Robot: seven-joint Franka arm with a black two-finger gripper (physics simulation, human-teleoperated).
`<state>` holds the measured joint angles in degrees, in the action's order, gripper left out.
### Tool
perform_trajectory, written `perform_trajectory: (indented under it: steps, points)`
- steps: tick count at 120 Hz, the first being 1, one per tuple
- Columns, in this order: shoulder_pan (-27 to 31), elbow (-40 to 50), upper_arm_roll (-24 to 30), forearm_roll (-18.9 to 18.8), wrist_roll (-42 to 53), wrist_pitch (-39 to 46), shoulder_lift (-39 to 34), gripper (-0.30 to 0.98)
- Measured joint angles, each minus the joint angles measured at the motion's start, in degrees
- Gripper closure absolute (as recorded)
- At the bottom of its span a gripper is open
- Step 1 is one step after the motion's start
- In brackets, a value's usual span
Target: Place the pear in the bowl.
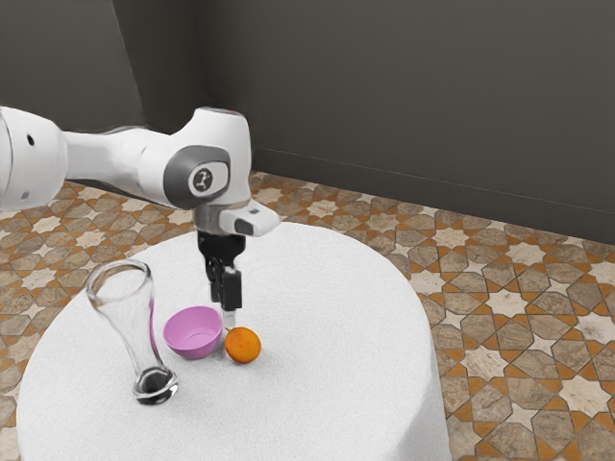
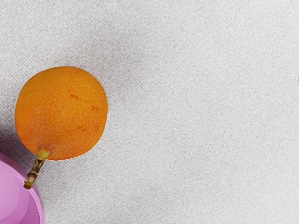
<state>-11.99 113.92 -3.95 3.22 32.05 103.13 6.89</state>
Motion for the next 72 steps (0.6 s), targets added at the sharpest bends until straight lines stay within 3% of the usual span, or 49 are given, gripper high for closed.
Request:
perform_trajectory:
  steps: [20,40,72]
  points:
    - [-0.3,8.4,1.4,4.9,12.4,12.6,-1.0,0.00]
    - [-0.6,12.6,1.9,10.0,21.7,18.6,-4.5,0.00]
    - [-0.3,13.4,1.8,2.8,30.7,23.2,-2.7,0.00]
